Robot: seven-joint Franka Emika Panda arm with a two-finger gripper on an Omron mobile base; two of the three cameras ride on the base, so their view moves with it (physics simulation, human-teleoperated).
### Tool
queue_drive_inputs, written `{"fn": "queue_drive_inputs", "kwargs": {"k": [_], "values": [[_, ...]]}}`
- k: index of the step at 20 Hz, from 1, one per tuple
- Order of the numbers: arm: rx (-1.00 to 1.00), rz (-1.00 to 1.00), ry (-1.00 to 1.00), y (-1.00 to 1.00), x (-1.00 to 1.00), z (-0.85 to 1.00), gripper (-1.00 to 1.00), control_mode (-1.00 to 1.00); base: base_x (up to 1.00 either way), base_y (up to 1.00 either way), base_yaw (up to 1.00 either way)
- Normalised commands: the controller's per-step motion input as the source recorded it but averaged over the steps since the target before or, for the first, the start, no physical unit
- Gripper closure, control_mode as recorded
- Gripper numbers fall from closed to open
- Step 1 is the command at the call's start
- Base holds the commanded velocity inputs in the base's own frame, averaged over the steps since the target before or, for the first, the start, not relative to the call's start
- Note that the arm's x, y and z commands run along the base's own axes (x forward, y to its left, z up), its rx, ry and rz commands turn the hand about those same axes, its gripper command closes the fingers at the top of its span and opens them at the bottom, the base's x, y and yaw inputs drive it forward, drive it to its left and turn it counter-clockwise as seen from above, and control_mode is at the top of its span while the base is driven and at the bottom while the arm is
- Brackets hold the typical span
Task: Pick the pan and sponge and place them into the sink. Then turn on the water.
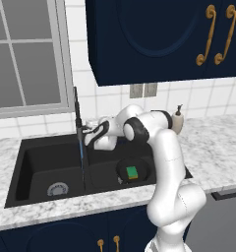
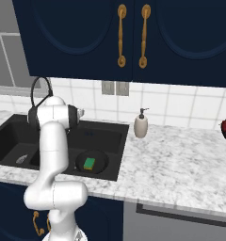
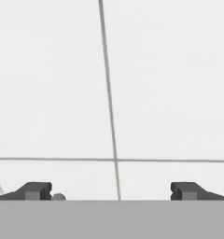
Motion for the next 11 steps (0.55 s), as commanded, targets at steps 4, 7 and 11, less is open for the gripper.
{"fn": "queue_drive_inputs", "kwargs": {"k": [4, 7, 11], "values": [[0.07, 0.0, 0.0, -1.0, 0.0, 0.0, -1.0, -1.0, 0.0, 0.0, 0.0], [0.07, 0.0, 0.0, -1.0, 0.0, 0.0, -1.0, -1.0, 0.0, 0.0, 0.0], [0.06, 0.0, 0.0, -1.0, 0.0, 0.0, -1.0, -1.0, 0.0, 0.0, 0.0]]}}
